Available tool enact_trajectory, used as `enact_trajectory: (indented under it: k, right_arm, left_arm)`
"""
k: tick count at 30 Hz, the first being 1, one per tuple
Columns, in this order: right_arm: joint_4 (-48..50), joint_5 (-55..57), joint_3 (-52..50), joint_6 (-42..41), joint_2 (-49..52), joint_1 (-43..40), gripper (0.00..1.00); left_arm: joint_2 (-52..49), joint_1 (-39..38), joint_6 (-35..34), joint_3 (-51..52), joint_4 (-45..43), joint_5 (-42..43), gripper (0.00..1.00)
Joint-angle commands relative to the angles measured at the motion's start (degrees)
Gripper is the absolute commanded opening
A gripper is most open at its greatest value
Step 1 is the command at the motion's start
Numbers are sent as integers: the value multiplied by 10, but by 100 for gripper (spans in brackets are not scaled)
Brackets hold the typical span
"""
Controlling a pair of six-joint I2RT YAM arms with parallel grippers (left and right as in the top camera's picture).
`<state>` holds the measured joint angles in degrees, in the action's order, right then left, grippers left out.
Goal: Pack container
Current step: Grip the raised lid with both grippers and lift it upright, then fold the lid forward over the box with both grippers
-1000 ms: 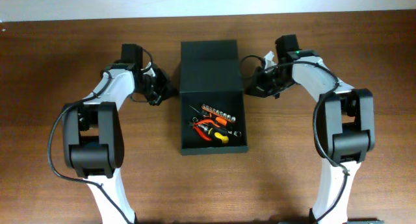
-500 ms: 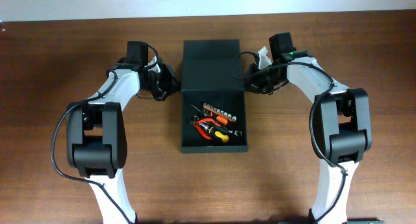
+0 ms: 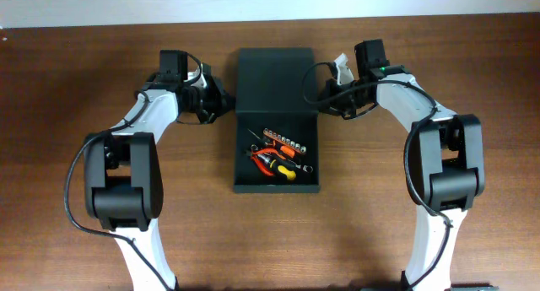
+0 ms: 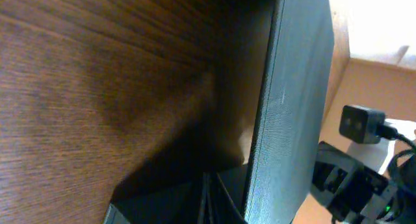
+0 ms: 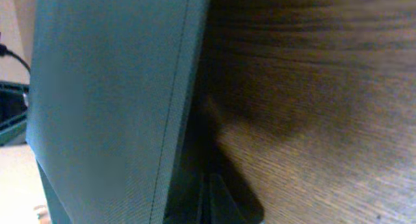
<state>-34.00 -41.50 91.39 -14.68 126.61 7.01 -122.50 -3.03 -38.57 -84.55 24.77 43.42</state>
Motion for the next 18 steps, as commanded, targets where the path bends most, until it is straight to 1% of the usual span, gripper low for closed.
enact_trajectory:
  k: [1, 5, 10, 14, 18]
  right_arm:
    - [9, -47, 12, 64, -48, 13, 4]
    - [14, -46, 12, 79, -71, 13, 4]
    - [16, -46, 12, 90, -96, 13, 4]
    - [14, -46, 12, 100, -118, 13, 4]
    - [15, -43, 12, 100, -138, 13, 4]
  left_arm:
    - [-6, -10, 54, -34, 4, 68, 2]
    - [-5, -10, 106, -61, 29, 68, 2]
    - [0, -10, 167, -109, 83, 67, 2]
    - [1, -10, 209, -151, 144, 59, 2]
    - [1, -10, 255, -184, 216, 21, 2]
